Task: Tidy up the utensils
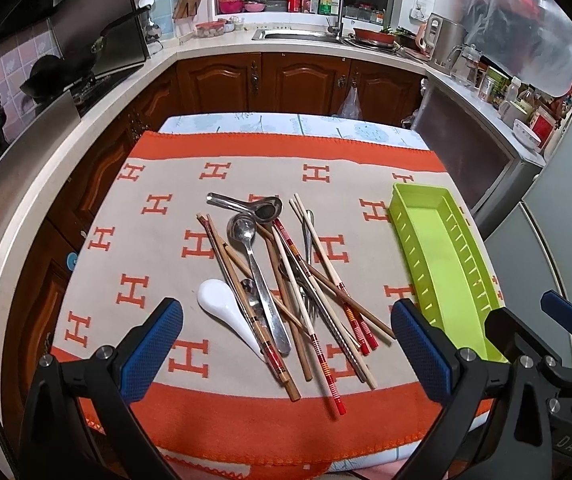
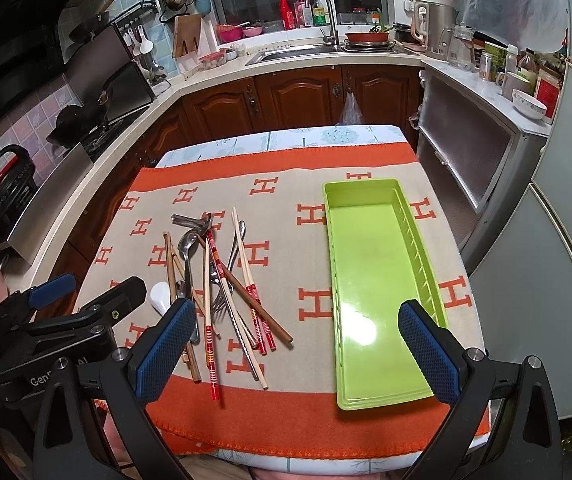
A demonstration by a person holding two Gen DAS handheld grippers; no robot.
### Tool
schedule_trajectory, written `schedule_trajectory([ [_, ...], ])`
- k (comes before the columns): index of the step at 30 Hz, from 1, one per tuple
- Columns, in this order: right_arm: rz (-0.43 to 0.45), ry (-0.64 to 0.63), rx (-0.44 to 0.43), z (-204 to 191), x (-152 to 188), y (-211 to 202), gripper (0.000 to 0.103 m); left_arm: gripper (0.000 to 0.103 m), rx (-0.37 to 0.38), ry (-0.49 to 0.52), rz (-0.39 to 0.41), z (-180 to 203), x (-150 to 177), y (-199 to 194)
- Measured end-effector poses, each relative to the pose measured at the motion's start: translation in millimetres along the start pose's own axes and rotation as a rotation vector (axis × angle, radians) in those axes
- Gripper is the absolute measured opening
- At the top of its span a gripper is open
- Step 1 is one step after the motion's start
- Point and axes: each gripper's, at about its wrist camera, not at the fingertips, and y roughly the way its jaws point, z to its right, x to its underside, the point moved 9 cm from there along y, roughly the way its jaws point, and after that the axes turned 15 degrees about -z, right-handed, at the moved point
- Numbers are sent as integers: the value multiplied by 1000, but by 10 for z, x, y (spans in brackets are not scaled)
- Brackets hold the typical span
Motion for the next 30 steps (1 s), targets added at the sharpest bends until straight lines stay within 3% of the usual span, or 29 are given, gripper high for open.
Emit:
schedule_trajectory([
  [20,-24,-18,-7,-77,-102,77,102,102,-37,-5,11,-52,-75,9],
  [27,-26,-47,-15,-155,-235,166,102,102,-32,24,-14,-140,-272,125],
  [30,-35,-54,-6,-165,-347,246,99,102,45,-4,-7,-288,-452,192],
])
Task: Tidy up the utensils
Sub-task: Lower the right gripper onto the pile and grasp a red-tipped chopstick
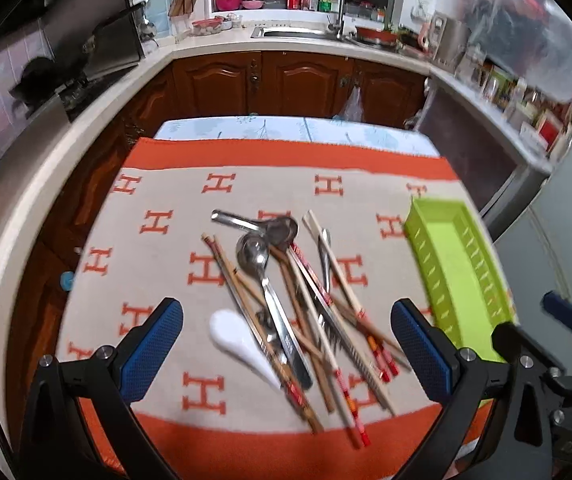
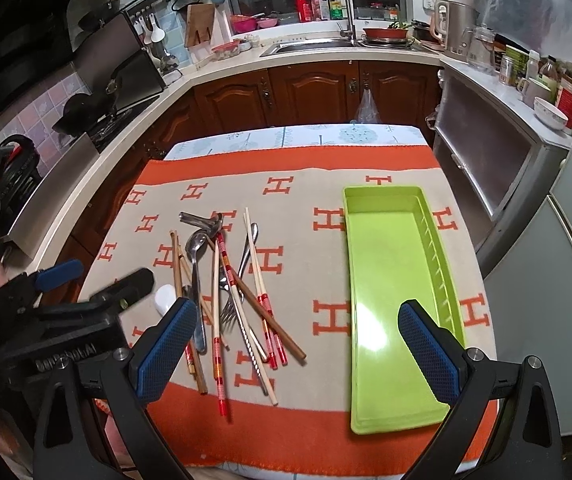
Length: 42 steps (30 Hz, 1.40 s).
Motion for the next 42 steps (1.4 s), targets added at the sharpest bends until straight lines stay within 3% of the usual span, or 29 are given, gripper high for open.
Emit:
schedule_trajectory([
  [3,-26,-10,-11,-22,-137,118,90,102,41,-40,-23,-182,-158,81],
  [7,-86,-4,-46,-34,-326,353,79,102,9,-41,-93,-382,-310,235],
  [14,-244,-64,-114,-181,-498,995,57,102,15,-58,-199,-613,-250,590],
  [19,-338,-116,-171,-398,-437,1392,46,83,27,-69,-281,-699,-48,911],
  [23,-402,-146,-260,-692,-266,1559,45,72,43,-72,-323,-724,108,1086],
  [28,-471,-182,-304,-1029,-73,1732,45,60,60,-64,-367,-744,255,1218],
  [34,-527,-158,-318,-1200,-40,1983,33,56,78,-77,-368,-823,266,1226],
  [38,-534,-135,-313,-1239,-47,2120,6,50,84,-91,-360,-904,229,1191],
  [42,-501,-101,-337,-1190,-107,2060,6,45,97,-96,-361,-933,209,1169],
])
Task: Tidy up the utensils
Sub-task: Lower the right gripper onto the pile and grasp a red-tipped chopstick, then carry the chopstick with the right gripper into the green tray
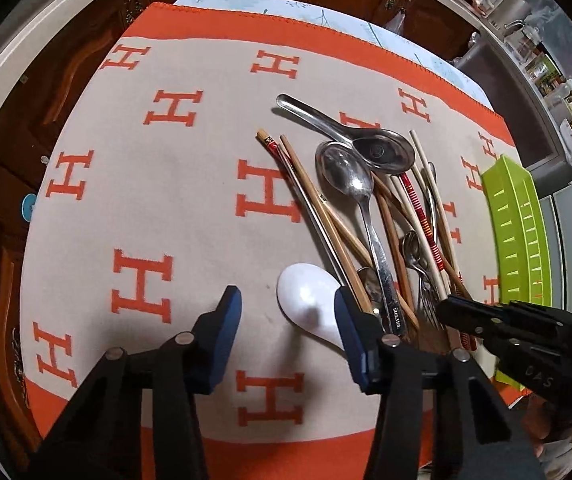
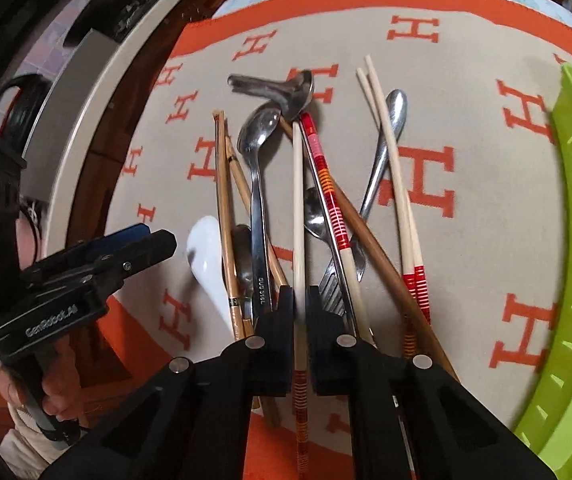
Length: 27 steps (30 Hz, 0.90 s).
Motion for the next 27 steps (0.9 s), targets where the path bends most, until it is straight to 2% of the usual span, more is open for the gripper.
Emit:
schedule_trajectory([
  [7,58,21,-77,75,162,-415,6,42,48,27,-14,209,-34,-5],
  [14,169,79,-48,446,452,-980,6,33,81,82,-27,649,-111,2],
  [21,287,197,75,1097,642,-1461,6,17,113,109,-84,1141,-229,148],
  [24,316,259,169,1430,705,-1585,6,17,113,112,-93,1326,-308,195],
  [27,320,300,213,1703,780,-1615,6,17,82,134,-79,1466,-391,204],
])
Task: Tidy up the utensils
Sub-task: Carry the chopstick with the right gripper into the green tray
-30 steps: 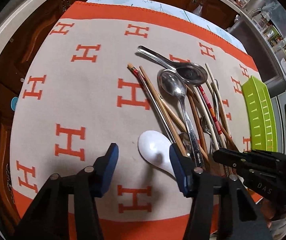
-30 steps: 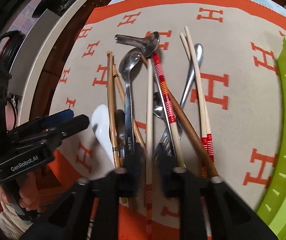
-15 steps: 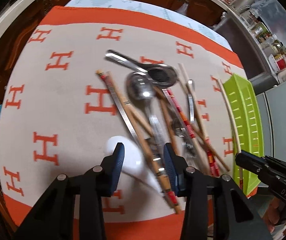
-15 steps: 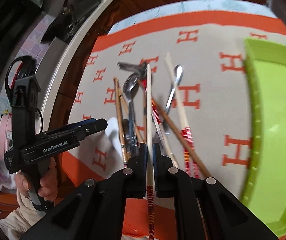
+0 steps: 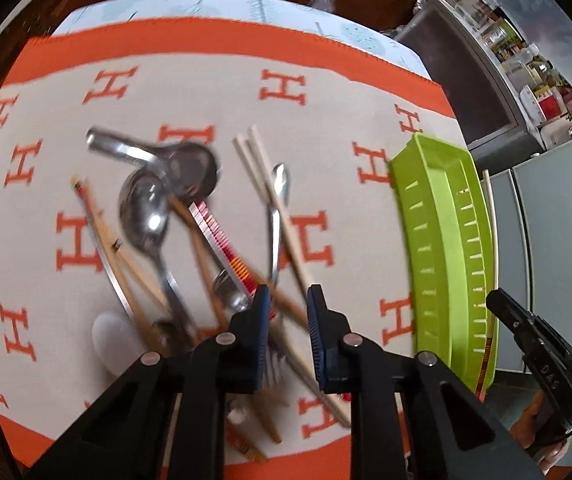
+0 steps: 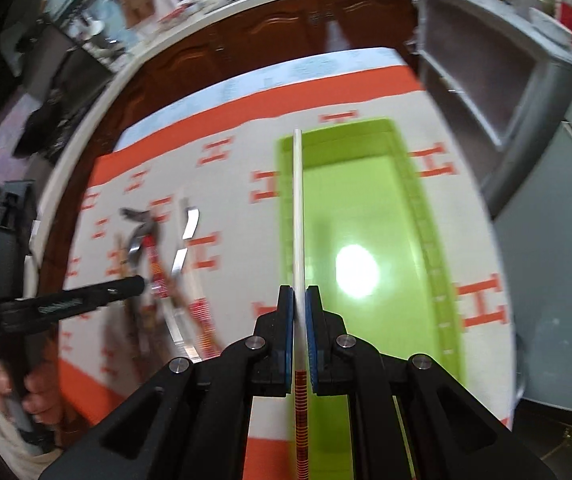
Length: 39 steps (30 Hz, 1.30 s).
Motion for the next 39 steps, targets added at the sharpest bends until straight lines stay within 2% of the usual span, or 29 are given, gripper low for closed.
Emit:
schedule_trajectory([
  [4,-22,42,31,279,-41,129,6,17,-32,-3,-15,90,-151,61],
  [9,-44,76,-7,478,-44,263,7,17,-46,-23,-63,117,-246,223],
  [20,-22,93,-64,384,-74,284,8,17,-96,-47,-121,168,-298,516],
  [22,-20,90,-69,374,-72,283,8,13,-99,-58,-126,150,-300,564],
  [25,-17,95,-75,371,-69,286,8,8,-101,-70,-112,212,-366,627],
  [32,-14,97,-86,351,-57,294,8,8,-77,-93,-107,163,-280,585],
  [39,-27,97,-92,312,-13,349,8,7,-73,-59,-80,158,-165,468],
])
